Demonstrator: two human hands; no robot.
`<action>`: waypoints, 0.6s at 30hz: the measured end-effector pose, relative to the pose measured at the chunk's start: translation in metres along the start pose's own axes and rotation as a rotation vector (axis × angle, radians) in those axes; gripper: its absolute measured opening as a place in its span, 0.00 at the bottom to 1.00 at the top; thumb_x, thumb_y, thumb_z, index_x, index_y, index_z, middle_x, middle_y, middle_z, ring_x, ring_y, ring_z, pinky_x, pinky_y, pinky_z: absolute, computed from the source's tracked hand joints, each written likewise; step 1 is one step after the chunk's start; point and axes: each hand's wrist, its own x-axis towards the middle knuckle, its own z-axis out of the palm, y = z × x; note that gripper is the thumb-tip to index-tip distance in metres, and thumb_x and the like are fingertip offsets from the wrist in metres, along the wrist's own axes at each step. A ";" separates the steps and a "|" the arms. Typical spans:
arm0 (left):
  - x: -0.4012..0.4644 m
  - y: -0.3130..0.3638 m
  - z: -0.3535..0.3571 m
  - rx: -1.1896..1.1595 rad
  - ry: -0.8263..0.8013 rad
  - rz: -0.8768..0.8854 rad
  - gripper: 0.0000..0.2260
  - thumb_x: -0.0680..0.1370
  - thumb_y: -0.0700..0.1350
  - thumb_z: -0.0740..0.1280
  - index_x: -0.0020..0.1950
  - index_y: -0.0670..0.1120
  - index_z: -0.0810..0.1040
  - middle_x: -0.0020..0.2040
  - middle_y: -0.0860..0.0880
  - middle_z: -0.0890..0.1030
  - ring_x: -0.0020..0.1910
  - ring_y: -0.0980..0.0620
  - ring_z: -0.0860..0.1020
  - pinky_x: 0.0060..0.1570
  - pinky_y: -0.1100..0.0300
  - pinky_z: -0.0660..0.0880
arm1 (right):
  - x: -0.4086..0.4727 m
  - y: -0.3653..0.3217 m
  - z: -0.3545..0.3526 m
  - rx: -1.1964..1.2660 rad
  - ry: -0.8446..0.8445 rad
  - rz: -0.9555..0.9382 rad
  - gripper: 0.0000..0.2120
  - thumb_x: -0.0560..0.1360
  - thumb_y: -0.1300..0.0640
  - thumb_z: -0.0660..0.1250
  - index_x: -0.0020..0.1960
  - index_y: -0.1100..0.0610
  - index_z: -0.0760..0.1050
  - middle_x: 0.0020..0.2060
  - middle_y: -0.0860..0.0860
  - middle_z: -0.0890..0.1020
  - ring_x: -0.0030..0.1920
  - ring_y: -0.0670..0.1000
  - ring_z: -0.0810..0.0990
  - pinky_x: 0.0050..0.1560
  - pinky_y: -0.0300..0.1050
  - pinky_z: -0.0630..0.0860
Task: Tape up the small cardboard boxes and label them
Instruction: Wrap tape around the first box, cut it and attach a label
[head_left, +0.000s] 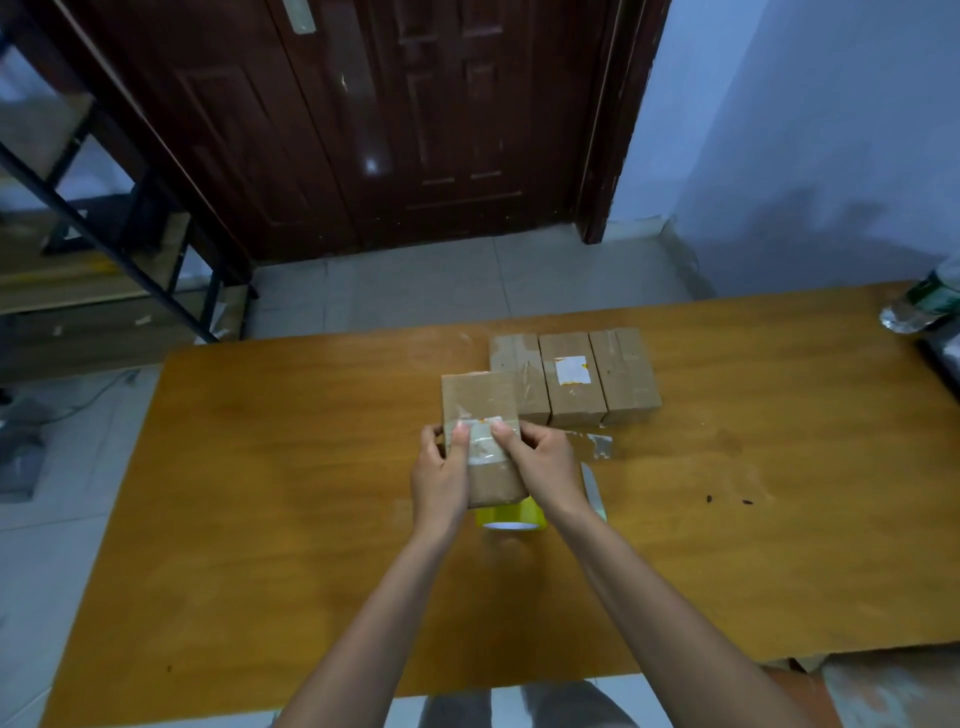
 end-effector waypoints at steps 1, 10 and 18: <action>0.002 -0.001 -0.004 -0.008 -0.007 -0.001 0.13 0.81 0.56 0.62 0.57 0.48 0.73 0.48 0.48 0.82 0.46 0.47 0.82 0.48 0.44 0.79 | 0.000 -0.001 0.002 0.018 -0.019 -0.004 0.13 0.75 0.46 0.68 0.45 0.55 0.84 0.39 0.49 0.86 0.41 0.48 0.83 0.44 0.52 0.78; 0.022 0.007 -0.022 0.072 -0.007 0.057 0.15 0.78 0.57 0.65 0.54 0.47 0.71 0.44 0.54 0.79 0.41 0.52 0.78 0.39 0.57 0.71 | -0.003 -0.018 0.034 -0.086 0.070 0.006 0.13 0.71 0.37 0.67 0.47 0.45 0.81 0.41 0.41 0.84 0.45 0.40 0.81 0.47 0.42 0.78; 0.013 0.006 -0.021 0.050 0.001 0.129 0.11 0.81 0.57 0.61 0.56 0.51 0.70 0.45 0.57 0.79 0.41 0.59 0.79 0.34 0.65 0.74 | -0.011 -0.020 0.044 -0.342 0.248 -0.147 0.22 0.74 0.36 0.62 0.50 0.53 0.81 0.41 0.49 0.85 0.42 0.49 0.82 0.40 0.44 0.76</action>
